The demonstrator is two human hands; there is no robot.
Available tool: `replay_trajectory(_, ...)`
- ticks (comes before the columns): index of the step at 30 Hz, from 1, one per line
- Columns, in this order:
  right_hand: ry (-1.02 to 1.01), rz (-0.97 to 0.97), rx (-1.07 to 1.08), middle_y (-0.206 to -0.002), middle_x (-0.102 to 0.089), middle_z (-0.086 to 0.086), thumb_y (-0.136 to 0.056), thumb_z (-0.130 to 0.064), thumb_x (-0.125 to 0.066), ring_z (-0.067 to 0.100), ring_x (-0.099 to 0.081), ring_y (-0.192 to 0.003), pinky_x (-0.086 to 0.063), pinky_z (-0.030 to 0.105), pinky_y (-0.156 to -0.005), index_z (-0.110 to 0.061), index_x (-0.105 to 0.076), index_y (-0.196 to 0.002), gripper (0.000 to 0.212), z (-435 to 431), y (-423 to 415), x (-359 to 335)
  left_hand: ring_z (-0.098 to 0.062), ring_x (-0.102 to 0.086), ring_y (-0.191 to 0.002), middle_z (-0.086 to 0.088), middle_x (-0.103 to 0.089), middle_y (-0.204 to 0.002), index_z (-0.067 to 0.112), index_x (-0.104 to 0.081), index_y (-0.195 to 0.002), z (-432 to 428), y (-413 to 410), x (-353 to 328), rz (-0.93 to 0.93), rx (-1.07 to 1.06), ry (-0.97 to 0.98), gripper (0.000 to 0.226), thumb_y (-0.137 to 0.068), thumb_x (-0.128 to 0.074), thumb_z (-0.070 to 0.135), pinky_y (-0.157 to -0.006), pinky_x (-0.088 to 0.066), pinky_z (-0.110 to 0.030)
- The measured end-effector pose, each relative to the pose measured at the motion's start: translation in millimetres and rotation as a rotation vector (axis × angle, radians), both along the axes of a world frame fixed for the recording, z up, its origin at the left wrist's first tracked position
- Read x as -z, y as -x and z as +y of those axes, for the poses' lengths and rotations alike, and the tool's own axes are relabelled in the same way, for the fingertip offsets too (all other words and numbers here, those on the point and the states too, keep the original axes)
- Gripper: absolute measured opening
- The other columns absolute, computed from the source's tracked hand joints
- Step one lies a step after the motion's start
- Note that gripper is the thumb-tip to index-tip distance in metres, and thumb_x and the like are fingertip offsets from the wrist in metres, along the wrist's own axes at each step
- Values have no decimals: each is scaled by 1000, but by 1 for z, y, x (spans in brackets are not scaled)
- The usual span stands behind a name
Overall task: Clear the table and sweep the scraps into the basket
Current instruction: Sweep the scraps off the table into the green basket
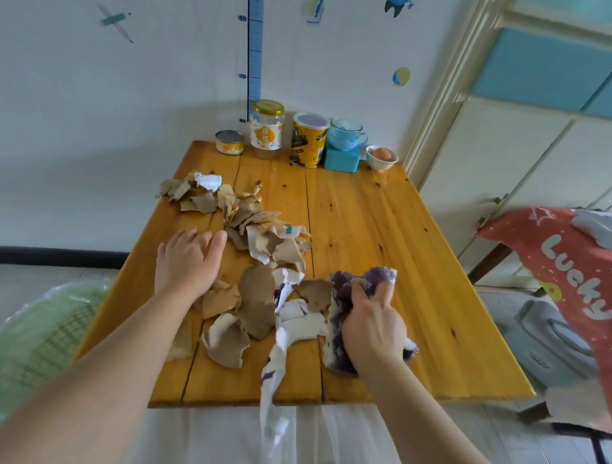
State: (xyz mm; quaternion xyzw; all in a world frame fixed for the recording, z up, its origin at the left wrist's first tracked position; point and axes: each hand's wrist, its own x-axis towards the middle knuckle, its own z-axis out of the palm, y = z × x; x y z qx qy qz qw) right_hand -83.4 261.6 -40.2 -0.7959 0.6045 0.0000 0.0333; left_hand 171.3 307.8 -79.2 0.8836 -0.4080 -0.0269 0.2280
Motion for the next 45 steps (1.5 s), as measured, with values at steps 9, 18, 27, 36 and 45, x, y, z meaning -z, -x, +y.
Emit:
replay_trajectory(9, 60, -273, -55, -138, -29, 15, -91, -7, -36, 30, -47, -73, -35, 29, -60, -23, -40, -138, 49, -46, -34, 4, -26, -32, -135, -10, -46, -140, 15, -56, -126, 4, -1, 1, 0, 26, 33, 78, -88, -6, 60, -113, -19, -46)
replay_trajectory(18, 411, -694, -841, -88, -63, 11, -91, -24, -56, 3, -55, -80, -48, 12, -75, -17, -68, -95, 15, 2, 19, -22, -27, -35, -133, -13, -49, -137, 12, -64, -109, 4, -2, 2, 15, 40, 35, 76, -86, -7, 56, -112, -21, -48)
replay_trajectory(27, 323, -428, -1613, -100, -49, 9, -88, -10, -60, 20, -49, -66, -45, 31, -49, -20, -69, -106, 23, 30, -40, 16, -24, -36, -133, -8, -50, -137, 17, -60, -120, 3, -6, 8, -23, 22, 23, 82, -86, 0, 63, -111, -24, -47)
replay_trajectory(36, 222, -325, -1613, -92, -58, 16, -70, 2, -70, 25, -54, -67, -49, 32, -46, -21, -68, -111, 47, -4, -79, 19, -22, -35, -134, -8, -49, -138, 15, -67, -104, 3, -8, 2, 41, 51, 47, 77, -90, -5, 59, -112, -22, -44)
replay_trajectory(45, 395, -544, -1426, -102, -55, 10, -91, -11, -49, 22, -61, -73, -53, 26, -50, -22, -63, -111, 27, -17, -79, 3, -22, -49, -59, -9, -51, -60, 6, -49, -59, 9, -24, -20, 275, 113, 102, 60, -97, -24, 45, -61, -40, -34)
